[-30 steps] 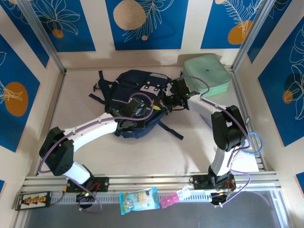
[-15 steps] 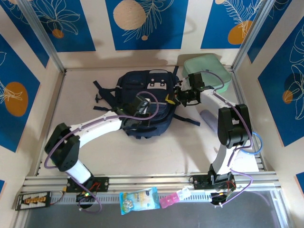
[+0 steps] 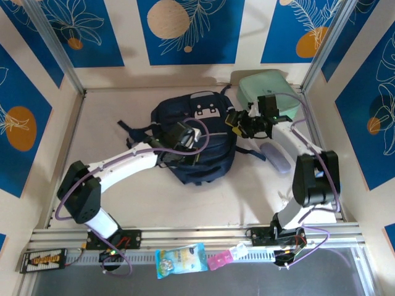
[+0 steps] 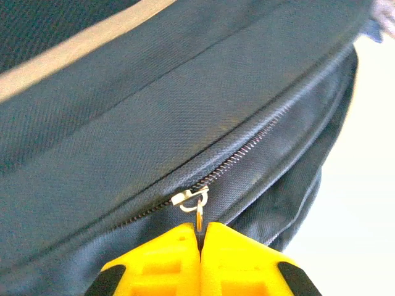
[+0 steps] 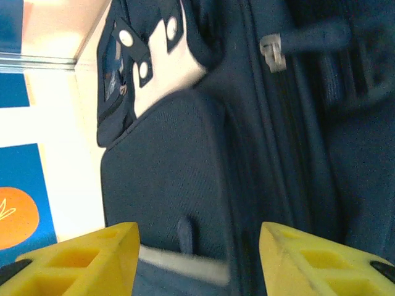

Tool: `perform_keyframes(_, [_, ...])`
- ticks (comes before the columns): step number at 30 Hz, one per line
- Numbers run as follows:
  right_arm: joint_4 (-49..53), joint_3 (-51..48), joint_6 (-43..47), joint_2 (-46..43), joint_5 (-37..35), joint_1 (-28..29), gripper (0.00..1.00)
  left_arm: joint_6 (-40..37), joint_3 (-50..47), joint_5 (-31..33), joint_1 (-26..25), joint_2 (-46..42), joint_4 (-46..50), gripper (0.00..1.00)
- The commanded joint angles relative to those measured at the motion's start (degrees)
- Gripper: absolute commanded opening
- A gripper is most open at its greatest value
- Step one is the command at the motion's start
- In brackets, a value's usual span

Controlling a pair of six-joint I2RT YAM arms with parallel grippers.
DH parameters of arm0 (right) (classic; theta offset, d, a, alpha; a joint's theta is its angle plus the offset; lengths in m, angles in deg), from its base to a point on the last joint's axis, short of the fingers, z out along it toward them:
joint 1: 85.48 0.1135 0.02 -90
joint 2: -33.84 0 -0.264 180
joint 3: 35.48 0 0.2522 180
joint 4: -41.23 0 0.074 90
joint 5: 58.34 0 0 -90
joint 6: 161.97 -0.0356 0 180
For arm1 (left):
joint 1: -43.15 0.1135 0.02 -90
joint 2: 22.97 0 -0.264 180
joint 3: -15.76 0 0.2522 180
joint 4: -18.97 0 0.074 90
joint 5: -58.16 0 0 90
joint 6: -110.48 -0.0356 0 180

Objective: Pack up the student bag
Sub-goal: Unzip the student bag at the top-center of the table.

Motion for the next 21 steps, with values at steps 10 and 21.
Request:
perform_keyframes(10, [4.2, -12.6, -18.4, -13.6, -4.2, 1.4, 0.56, -2.2, 13.2, -7.8, -4.7, 12.0, -1.1, 0.00])
perform_keyframes(21, [4.6, -8.9, -19.2, -7.3, -5.3, 4.1, 0.33, -2.7, 11.9, -7.0, -4.7, 10.8, 0.2, 0.00])
